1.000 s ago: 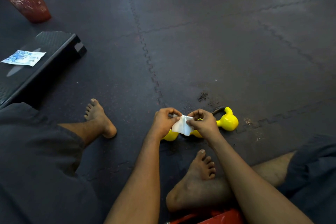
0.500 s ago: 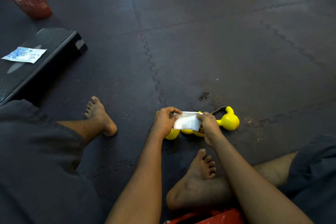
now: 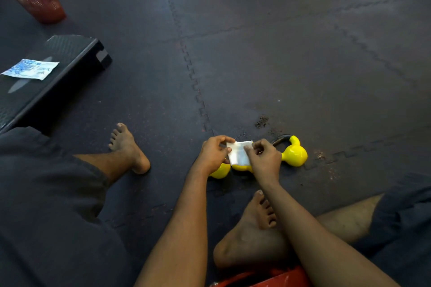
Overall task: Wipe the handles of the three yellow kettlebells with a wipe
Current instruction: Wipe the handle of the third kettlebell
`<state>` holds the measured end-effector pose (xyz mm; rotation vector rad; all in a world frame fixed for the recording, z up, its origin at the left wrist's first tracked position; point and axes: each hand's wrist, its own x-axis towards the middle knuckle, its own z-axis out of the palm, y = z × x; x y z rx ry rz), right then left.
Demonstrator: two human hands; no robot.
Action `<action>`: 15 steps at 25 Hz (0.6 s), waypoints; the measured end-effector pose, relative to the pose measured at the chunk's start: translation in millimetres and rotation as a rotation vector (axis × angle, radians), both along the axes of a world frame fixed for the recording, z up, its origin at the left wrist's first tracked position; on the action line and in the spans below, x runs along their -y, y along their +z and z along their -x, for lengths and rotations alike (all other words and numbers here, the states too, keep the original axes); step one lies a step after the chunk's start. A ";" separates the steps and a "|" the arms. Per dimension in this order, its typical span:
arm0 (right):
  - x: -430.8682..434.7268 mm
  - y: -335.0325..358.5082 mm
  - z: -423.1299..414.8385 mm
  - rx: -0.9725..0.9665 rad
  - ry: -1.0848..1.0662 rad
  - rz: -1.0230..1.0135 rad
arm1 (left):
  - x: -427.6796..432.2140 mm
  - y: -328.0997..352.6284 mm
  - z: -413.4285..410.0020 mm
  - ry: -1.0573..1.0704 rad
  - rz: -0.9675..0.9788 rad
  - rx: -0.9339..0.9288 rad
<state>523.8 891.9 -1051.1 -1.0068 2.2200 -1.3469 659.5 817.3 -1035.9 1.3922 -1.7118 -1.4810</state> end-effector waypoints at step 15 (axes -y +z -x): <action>6.3 -8.9 -11.2 0.655 0.167 0.123 | -2.8 1.8 -9.8 0.163 0.004 0.026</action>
